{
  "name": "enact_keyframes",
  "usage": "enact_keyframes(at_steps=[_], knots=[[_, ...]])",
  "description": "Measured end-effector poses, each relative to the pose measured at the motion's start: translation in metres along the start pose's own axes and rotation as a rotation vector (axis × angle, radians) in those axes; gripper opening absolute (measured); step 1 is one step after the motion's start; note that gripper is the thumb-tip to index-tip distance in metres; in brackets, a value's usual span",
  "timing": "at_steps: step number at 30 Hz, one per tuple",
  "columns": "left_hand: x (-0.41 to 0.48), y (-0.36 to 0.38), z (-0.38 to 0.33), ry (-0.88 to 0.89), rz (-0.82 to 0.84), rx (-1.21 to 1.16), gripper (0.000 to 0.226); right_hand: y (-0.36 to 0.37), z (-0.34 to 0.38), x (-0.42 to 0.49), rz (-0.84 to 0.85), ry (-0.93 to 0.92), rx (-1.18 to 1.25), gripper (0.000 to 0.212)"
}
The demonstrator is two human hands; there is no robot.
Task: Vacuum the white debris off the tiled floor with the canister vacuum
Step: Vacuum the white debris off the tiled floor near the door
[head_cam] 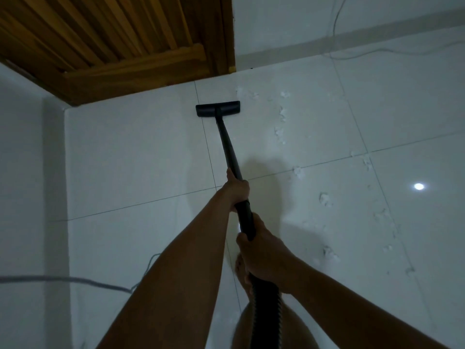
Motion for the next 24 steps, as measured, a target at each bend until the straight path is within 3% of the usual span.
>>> enact_keyframes(at_steps=[14,24], knots=[[-0.030,0.012,0.051,-0.003,-0.009,-0.031,0.073,0.018,-0.029,-0.041,0.023,-0.013,-0.056,0.054],[-0.014,0.003,0.022,-0.006,0.006,-0.079,0.074,0.003,-0.007,-0.023,0.003,-0.022,-0.087,0.056]])
Point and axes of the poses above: each hand's wrist, its own x-axis towards the middle knuckle, its own y-axis out of the palm, z = x × y, the point moved 6 cm from there along x, towards the middle knuckle, and after that the axes turned 15 degrees about -x, right-handed, at the moved point
